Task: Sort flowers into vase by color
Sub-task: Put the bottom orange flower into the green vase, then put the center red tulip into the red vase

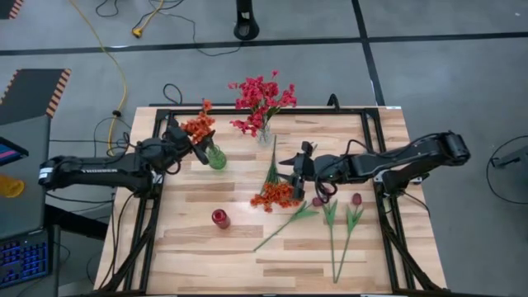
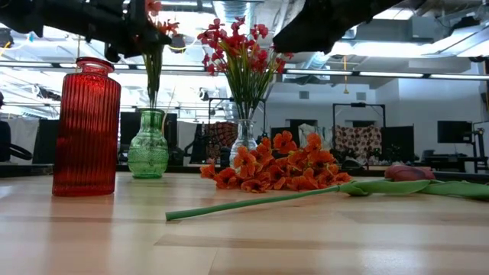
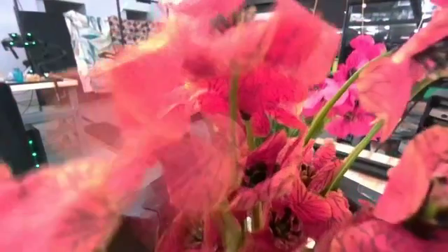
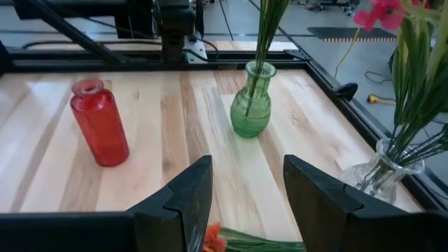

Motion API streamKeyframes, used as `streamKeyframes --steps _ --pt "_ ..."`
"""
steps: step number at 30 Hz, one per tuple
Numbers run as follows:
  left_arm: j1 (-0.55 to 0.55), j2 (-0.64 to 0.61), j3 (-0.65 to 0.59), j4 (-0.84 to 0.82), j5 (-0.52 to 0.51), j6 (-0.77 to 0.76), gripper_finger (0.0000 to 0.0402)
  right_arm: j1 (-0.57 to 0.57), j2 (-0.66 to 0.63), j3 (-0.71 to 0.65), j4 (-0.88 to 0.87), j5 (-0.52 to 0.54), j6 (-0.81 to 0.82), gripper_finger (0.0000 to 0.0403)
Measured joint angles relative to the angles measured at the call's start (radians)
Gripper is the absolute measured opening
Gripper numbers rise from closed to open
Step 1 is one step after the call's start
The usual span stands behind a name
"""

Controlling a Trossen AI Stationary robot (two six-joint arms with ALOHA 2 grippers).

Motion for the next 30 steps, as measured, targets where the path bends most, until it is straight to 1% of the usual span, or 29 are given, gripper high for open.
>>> streamKeyframes --steps 6,12,16,23,30 --pt "0.0 -0.069 0.0 -0.153 0.033 -0.011 0.0214 0.006 -0.059 0.0 -0.044 0.0 0.04 0.0202" --pt "0.0 -0.068 0.0 -0.269 0.051 -0.019 0.0214 0.007 -0.089 0.0 -0.042 0.0 0.043 0.0202" --pt "0.0 -0.069 0.0 -0.351 0.054 -0.019 0.0214 0.007 -0.091 0.0 -0.042 0.0 0.043 0.0202" --pt "0.0 -0.104 0.0 -0.466 0.098 -0.011 0.0214 0.007 -0.089 0.0 -0.056 0.0 0.043 0.0202" --pt "0.0 -0.165 0.0 -0.614 0.11 -0.073 0.0214 0.007 -0.089 0.0 -0.066 0.0 0.043 0.0202"
